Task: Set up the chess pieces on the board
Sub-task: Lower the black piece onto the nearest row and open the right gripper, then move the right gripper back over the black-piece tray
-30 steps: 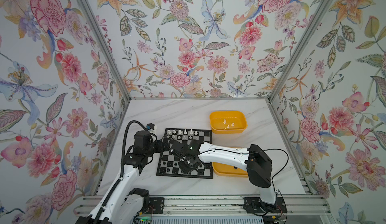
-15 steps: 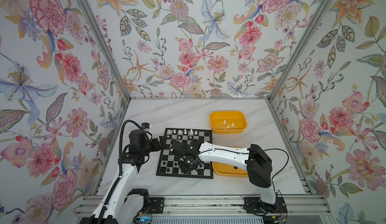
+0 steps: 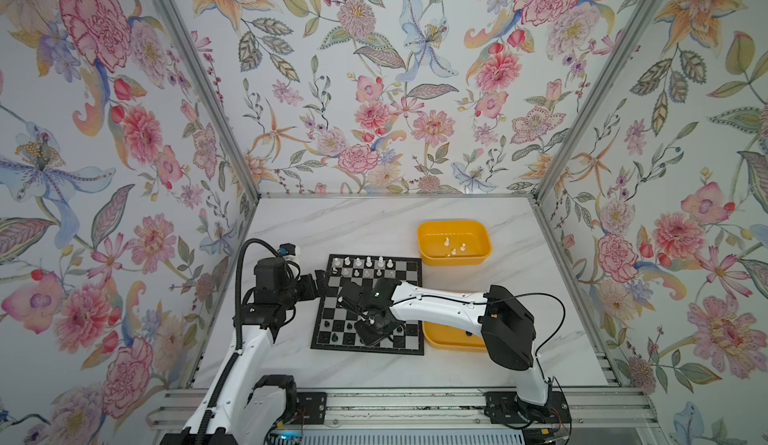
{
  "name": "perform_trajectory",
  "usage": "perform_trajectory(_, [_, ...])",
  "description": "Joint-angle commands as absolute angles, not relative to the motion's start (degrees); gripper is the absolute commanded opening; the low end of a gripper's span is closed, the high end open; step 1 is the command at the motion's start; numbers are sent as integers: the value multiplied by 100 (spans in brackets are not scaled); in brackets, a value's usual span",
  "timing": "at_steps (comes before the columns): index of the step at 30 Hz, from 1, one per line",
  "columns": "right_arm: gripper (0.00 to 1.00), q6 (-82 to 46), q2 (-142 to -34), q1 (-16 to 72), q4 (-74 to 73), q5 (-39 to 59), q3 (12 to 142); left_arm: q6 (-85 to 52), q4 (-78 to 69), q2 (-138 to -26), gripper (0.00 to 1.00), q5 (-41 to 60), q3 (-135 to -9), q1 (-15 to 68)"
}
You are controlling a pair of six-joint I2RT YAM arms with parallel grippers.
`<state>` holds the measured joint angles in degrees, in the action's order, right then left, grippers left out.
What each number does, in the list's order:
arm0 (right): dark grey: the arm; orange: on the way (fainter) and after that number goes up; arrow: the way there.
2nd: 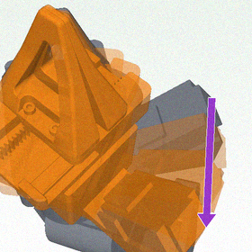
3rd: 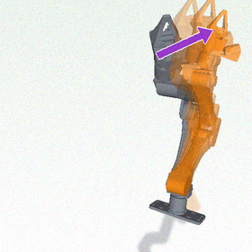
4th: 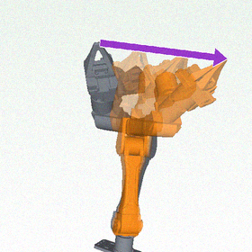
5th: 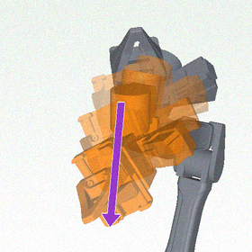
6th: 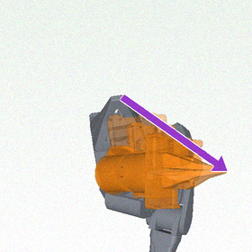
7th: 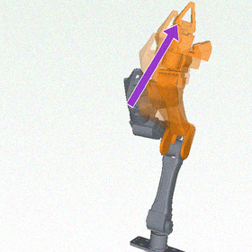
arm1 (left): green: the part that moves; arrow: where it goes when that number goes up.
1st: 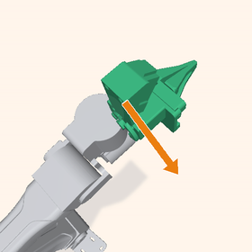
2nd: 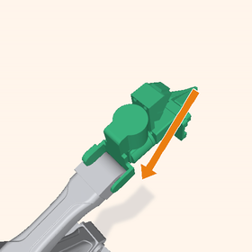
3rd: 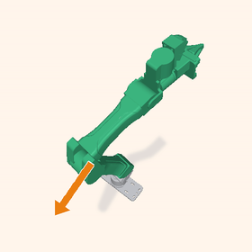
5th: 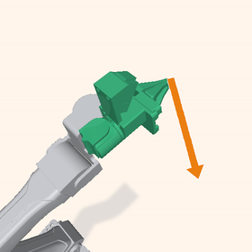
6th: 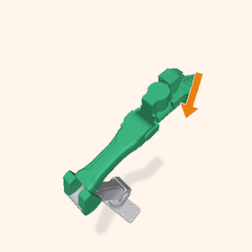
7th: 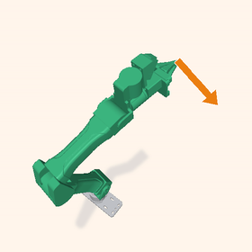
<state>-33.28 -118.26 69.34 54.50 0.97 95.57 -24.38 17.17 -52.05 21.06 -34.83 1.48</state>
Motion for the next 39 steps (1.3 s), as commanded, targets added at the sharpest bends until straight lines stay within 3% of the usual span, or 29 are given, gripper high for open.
perform_trajectory(1, [15,-3306,-11952,6925,5530,35,9562,-2315,1742,-5100,99,2274,-3614,63])
perform_trajectory(5, [16,-3314,-11969,6925,5520,26,9564,-2316,1731,-5079,99,2306,-3606,28])
perform_trajectory(11, [30,-3320,-11904,6954,5513,-27,9579,-2311,1714,-5062,99,2358,-3608,1])
perform_trajectory(23, [33,-3292,-11558,6964,5520,-296,9554,-2308,1714,-5045,99,2329,-3616,-26])
perform_trajectory(31, [45,-3244,-11064,6866,5568,-474,9688,-2320,1664,-5057,99,2348,-3617,-53])
perform_trajectory(39, [41,-3308,-10295,6441,5781,-753,9364,-2564,1394,-5133,99,2584,-3569,-57])
